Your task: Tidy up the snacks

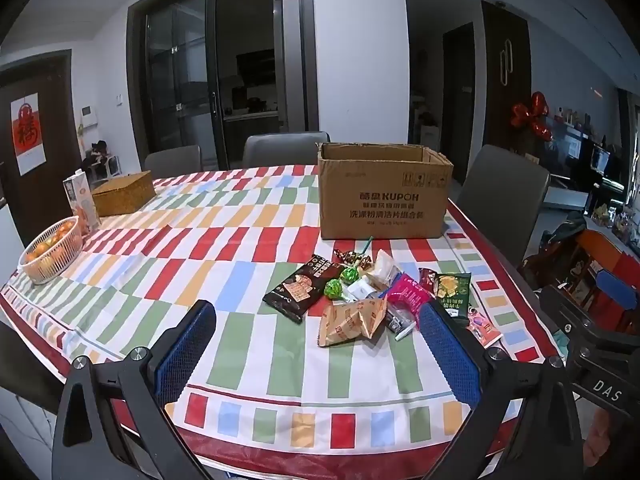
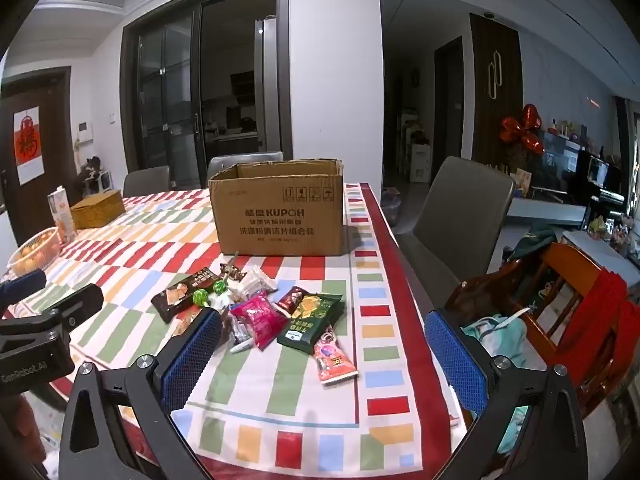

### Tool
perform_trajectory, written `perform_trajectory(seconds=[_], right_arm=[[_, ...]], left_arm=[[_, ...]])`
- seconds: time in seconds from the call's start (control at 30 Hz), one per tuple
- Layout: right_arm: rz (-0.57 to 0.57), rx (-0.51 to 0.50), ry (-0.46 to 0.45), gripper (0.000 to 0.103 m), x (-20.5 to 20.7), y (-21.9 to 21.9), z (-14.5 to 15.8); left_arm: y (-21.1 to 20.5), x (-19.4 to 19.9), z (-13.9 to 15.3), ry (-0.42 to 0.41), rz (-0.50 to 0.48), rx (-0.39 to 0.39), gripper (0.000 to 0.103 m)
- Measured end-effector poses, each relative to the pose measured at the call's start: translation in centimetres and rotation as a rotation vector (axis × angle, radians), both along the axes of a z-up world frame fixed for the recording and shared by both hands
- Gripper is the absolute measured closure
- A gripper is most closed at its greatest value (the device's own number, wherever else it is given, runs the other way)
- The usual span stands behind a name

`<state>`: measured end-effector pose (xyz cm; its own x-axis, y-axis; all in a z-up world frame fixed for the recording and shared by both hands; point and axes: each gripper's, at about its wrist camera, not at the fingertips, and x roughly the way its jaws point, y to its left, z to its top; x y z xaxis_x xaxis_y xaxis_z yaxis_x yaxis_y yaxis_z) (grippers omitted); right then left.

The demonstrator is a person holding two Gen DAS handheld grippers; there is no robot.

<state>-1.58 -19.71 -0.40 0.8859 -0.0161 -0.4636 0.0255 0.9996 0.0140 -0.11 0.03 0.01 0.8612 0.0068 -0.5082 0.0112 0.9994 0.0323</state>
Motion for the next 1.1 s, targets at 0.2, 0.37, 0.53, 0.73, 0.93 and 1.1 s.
perform_trajectory(seconds=[0.2,0.37,0.53,0.73,0.93,1.1], right_arm=[[0.0,-0.001,0.001,0.0,0.0,-0.02,-0.02],[0.0,-0.001,0.002,0.0,0.02,-0.01,-0.01],[0.001,0.0,0.004,0.0,0.02,0.0,-0.02],[0.0,0.001,0.005,0.0,0.04,-0.02,-0.03],[0.0,0.001,0.007,0.0,0.03,-0.06,-0.04],[0.0,0.002,0.008,0.0,0.02,-0.08,-0.01]], left_arm=[[0.04,0.33,-0.06,0.021,-0.004,-0.006,0.0],[-0.1,0.41,-0.26,0.03,-0.013,-0.012,0.0],[-0.13,0.7,-0.28,0.037,-0.015,-0.013,0.0],[-0.09,0.43,-0.12,0.036,-0.023,-0.019,0.0],[-0.07,0.43,-0.19,0.039,-0.022,-0.019,0.0],[-0.07,0.44,-0.22,0.04,-0.023,-0.021,0.0]])
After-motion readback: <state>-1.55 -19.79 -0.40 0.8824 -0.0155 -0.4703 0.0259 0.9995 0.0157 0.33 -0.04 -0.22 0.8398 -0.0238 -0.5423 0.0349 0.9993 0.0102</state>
